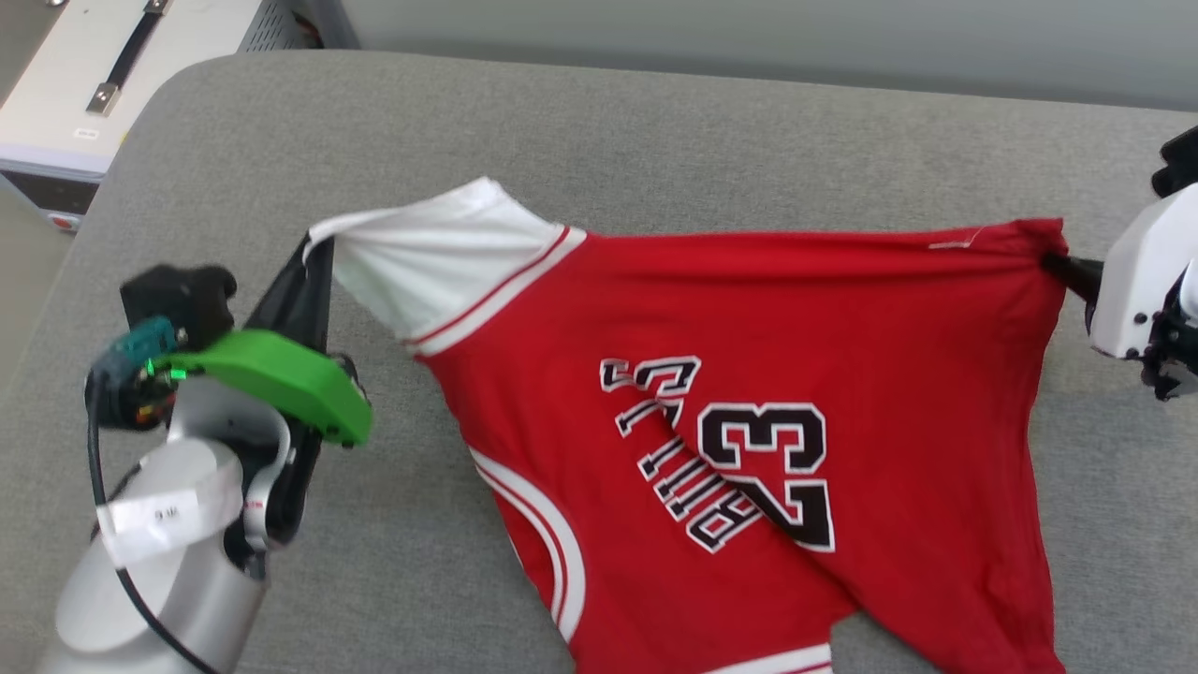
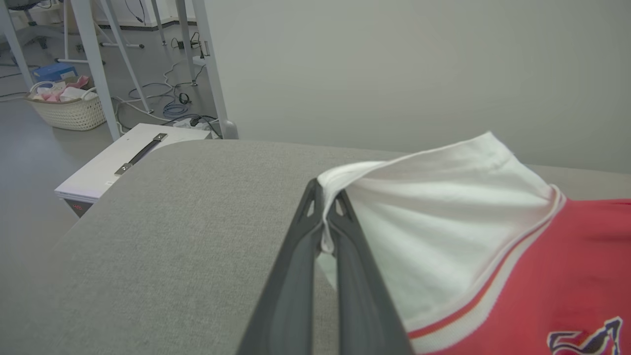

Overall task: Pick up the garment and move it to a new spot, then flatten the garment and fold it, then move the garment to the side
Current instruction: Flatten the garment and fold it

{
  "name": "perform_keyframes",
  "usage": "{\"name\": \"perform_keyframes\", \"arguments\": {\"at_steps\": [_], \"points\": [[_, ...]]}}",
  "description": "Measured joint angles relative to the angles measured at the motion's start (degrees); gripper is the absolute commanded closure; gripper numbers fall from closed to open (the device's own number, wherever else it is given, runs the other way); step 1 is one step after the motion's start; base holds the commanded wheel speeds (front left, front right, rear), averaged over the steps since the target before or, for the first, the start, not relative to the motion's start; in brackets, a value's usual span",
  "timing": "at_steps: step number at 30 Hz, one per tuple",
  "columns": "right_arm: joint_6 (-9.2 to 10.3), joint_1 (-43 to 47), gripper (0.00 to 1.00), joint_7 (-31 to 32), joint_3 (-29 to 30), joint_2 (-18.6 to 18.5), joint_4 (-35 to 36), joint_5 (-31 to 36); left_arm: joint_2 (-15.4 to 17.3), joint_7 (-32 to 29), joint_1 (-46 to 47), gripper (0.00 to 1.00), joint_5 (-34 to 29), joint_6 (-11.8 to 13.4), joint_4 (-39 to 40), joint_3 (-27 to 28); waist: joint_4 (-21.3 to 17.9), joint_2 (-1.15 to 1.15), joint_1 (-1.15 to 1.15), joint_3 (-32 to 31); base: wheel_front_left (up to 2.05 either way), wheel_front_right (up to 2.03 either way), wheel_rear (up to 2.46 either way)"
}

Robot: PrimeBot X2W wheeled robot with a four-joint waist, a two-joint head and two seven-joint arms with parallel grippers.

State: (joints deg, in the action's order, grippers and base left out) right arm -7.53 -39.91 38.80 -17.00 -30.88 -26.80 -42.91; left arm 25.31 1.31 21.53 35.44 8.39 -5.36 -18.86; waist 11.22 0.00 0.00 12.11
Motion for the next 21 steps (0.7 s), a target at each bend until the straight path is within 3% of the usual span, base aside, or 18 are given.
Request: {"name": "perform_keyframes", "arguments": {"at_steps": [11,21], "points": [[-0.02,-11.28,1.0,-13.73,4.28,2.71,-3.7,8.75,-1.24,-3.37,26.35,1.0,-1.3,-5.04,-16.28,-1.49,-5.23,0.0,0.0,-1.62,0.0,0.0,0.0],[-0.08,-30.83,1.0,-23.61,5.27,6.31,-9.34,15.15,-1.92,0.67,49.83,1.0,-5.1,-6.14,-31.85,-1.12,-8.29,0.0,0.0,2.0,0.0,0.0,0.0]]}}
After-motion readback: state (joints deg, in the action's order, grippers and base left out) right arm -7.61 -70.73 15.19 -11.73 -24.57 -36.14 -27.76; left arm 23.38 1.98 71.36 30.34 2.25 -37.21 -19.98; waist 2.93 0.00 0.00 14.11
